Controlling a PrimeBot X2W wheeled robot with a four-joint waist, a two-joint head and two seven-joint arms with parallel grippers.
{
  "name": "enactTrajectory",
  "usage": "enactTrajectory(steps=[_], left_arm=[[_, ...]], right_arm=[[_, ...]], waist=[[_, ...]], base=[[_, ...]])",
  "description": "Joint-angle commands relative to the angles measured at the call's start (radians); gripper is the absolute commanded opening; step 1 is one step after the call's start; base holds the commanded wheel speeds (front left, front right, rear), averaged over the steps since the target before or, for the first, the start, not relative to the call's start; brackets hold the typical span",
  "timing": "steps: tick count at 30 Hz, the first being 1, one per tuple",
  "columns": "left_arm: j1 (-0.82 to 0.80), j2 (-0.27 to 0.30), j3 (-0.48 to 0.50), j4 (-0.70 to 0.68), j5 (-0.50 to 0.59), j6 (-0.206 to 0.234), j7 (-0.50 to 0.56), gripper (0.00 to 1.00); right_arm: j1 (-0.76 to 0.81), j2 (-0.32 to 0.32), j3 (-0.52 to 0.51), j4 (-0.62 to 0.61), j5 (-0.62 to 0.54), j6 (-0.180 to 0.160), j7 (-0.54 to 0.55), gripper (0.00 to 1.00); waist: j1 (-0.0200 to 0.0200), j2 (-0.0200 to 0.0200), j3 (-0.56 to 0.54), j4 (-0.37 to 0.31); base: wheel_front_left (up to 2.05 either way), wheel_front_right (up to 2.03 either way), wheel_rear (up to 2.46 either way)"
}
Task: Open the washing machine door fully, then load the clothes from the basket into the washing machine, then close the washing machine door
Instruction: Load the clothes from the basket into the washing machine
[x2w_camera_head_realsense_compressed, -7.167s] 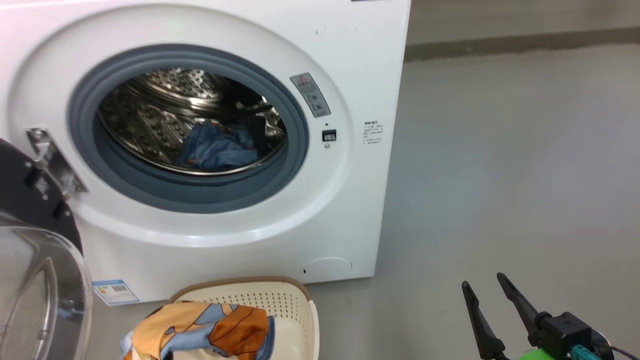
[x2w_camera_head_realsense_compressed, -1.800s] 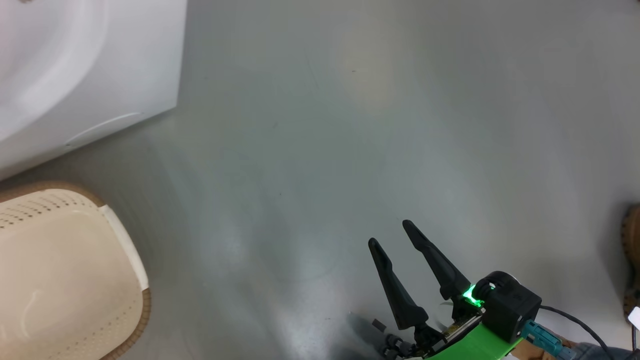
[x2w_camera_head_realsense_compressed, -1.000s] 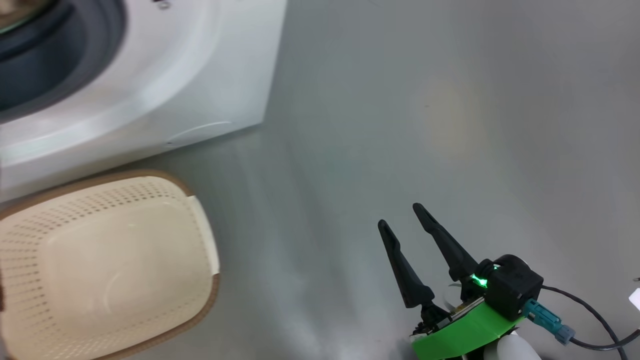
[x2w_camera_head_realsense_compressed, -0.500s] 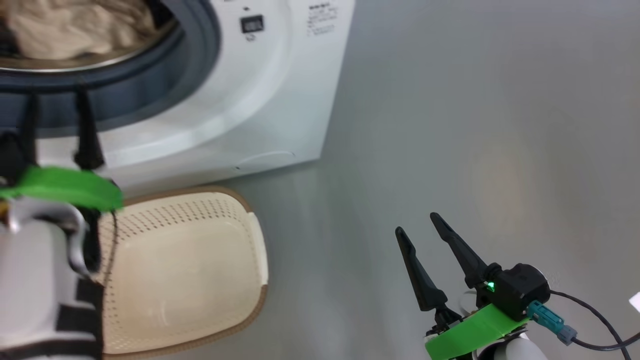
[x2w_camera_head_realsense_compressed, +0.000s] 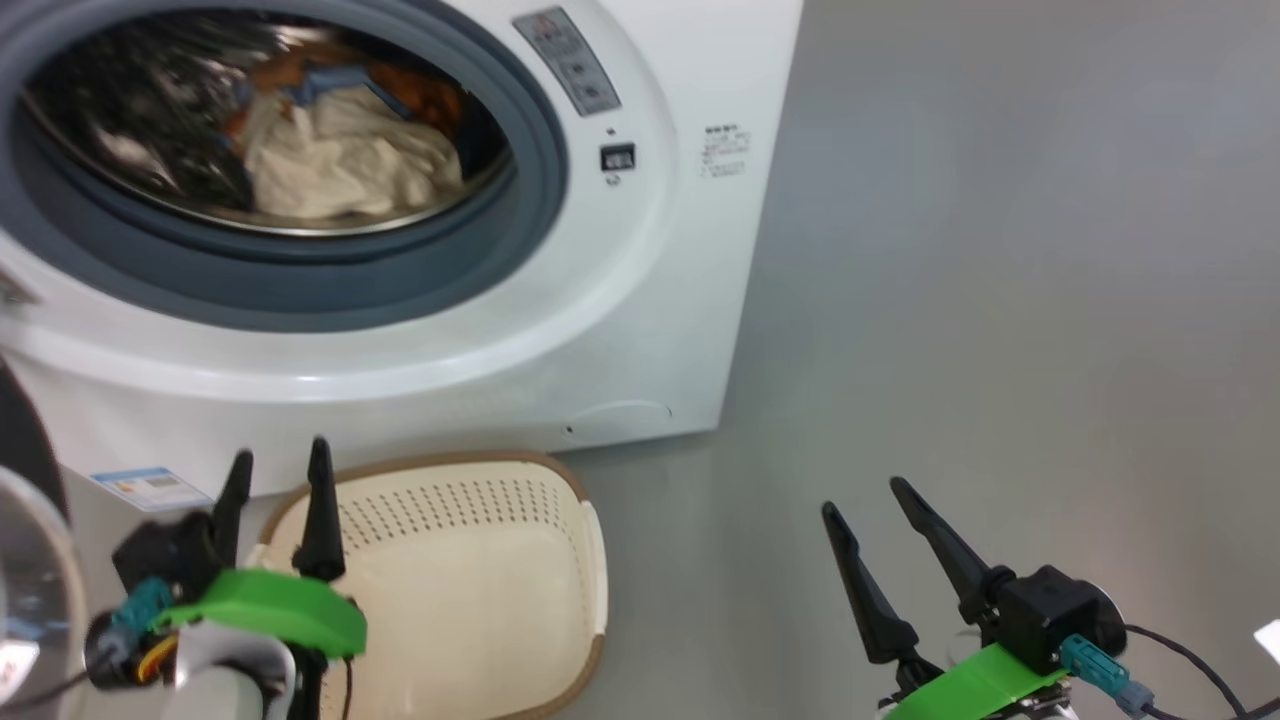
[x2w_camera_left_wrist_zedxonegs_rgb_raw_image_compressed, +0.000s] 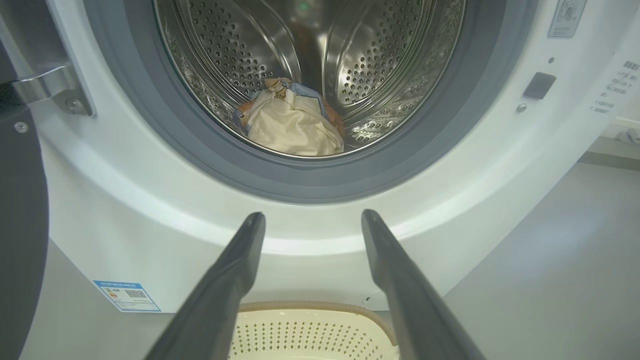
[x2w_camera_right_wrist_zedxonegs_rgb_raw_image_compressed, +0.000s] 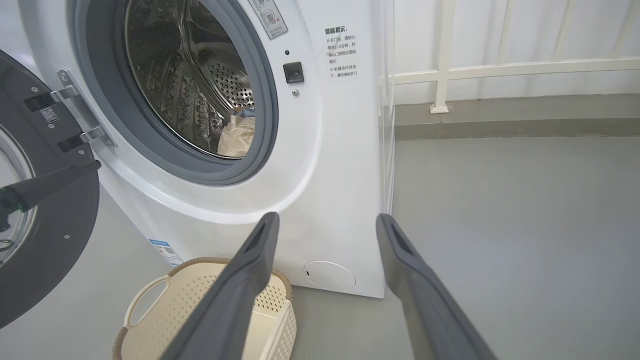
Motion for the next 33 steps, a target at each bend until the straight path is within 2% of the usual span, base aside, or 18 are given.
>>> enactTrajectory(steps=[1, 3, 10, 20, 33], left_arm=[[0.013, 0.018, 0.027, -0.034, -0.005, -0.001, -0.005, 1.00], [0.073, 0.012, 0.023, -0.062, -0.026, 0.000, -0.005, 1.00], [0.211, 0.007, 0.027, -0.154, -0.030, 0.046, -0.005, 1.00], [0.358, 0.007, 0.008, -0.261, -0.054, 0.125, -0.005, 1.00], [0.420, 0.007, 0.039, -0.326, -0.052, 0.131, -0.005, 1.00]], right_arm=[[0.011, 0.001, 0.014, -0.013, -0.012, 0.002, -0.005, 1.00], [0.024, 0.001, 0.001, -0.001, -0.016, 0.002, -0.005, 1.00], [0.047, 0.000, -0.016, 0.008, -0.021, 0.002, -0.005, 1.00], [0.076, -0.004, -0.066, 0.011, -0.014, 0.002, -0.005, 1.00], [0.096, -0.013, -0.116, -0.002, -0.014, 0.002, -0.005, 1.00]], waist=[[0.0000, 0.0000, -0.076, 0.055], [0.0000, 0.0000, -0.111, 0.069], [0.0000, 0.0000, -0.159, 0.081], [0.0000, 0.0000, -0.222, 0.063], [0.0000, 0.0000, -0.229, 0.020]], base=[[0.00, 0.00, 0.00], [0.00, 0.00, 0.00], [0.00, 0.00, 0.00], [0.00, 0.00, 0.00], [0.00, 0.00, 0.00]])
